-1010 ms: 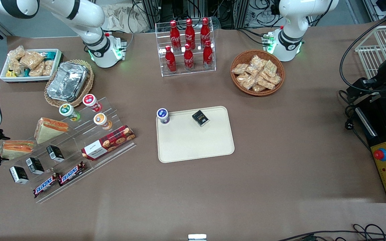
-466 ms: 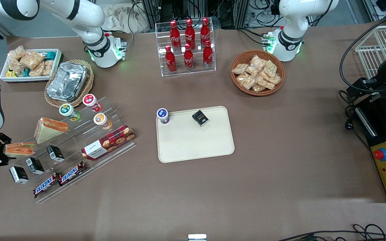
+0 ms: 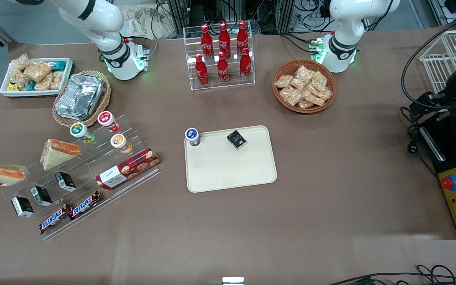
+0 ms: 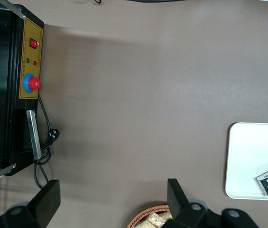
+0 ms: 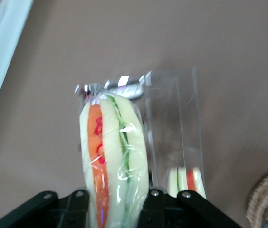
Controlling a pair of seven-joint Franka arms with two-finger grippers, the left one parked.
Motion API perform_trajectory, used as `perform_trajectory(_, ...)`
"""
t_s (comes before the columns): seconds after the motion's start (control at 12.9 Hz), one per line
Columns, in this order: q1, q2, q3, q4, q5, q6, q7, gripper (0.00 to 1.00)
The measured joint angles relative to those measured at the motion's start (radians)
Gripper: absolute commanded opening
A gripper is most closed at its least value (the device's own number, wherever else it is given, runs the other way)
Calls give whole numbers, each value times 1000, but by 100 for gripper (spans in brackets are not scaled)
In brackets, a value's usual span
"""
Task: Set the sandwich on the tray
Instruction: 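Close the right gripper on the plastic-wrapped sandwich and lift it, then carry the held sandwich over to the cream tray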
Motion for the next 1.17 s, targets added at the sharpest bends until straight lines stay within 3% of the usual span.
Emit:
perform_trajectory(0.16,94,-29,6,31,3,-89,-162,6)
perform_trajectory(0.47,298,-48,10,37,37,-148,-505,5)
perform_trajectory(0.62,383,-55,10,38,74,-149,-570,5)
perform_trajectory(1.01,690,-41,10,33,79,-46,-623,5)
perform_trajectory(1.17,791,8,9,27,79,2,-742,5)
